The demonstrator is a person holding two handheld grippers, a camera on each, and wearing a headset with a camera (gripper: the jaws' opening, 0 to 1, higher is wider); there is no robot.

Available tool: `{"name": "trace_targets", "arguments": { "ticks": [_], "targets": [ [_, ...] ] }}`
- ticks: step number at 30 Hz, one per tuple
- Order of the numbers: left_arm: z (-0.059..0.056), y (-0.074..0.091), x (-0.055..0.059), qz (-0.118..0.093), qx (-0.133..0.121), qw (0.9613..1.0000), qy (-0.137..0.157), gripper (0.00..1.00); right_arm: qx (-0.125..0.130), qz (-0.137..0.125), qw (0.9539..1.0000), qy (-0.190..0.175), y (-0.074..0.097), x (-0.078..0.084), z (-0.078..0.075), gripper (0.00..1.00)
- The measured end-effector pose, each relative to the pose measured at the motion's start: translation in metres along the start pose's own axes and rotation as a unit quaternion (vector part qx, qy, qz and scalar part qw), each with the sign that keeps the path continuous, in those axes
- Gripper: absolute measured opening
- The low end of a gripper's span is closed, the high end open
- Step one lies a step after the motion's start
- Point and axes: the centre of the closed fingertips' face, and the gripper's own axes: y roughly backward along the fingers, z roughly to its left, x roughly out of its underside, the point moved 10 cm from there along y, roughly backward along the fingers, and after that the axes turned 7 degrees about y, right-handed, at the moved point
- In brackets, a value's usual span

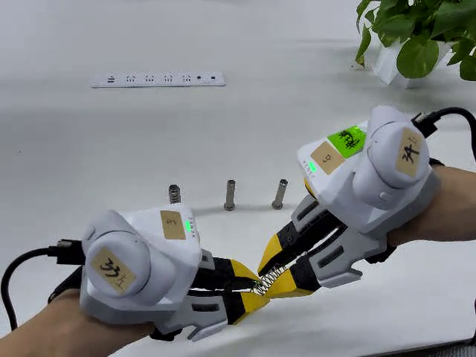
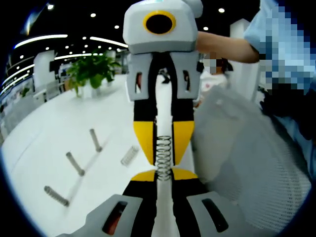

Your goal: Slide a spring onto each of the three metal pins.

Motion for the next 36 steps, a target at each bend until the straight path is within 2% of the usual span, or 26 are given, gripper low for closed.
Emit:
{"name": "trace_targets", "arguments": {
  "ticks": [7,20,30,33,35,36],
  "targets": [
    [-0.0019,-0.0024,-0.0006,0.005,0.010,0.9999,-0.005,0.10,-0.008,0.008,0.9999,-0.004,-0.0017,0.0017,0.0025,0.13],
    [-0.0029,-0.0048,-0.0015,0.007,0.015,0.9998,-0.009,0.10,-0.019,0.016,0.9995,-0.022,-0.0027,0.0028,0.0019,0.13],
    [-0.0010,-0.0022,0.0002,-0.013,0.011,0.9999,0.001,0.11,-0.016,0.017,0.9995,-0.021,-0.0022,0.0019,-0.0013,0.12],
    [0.0004,-0.0006,0.0015,-0.018,0.001,0.9998,0.004,0.16,-0.013,0.019,0.9996,-0.018,-0.0033,0.0016,-0.0028,0.12],
    [0.0027,0.0013,0.0036,-0.025,-0.011,0.9996,0.011,0.24,-0.007,0.020,0.9996,-0.016,-0.0035,0.0018,-0.0043,0.12],
    [0.0045,0.0027,0.0054,-0.028,-0.021,0.9993,0.016,0.28,0.003,0.019,0.9997,-0.012,-0.0032,0.0018,-0.0066,0.12]
  ]
}}
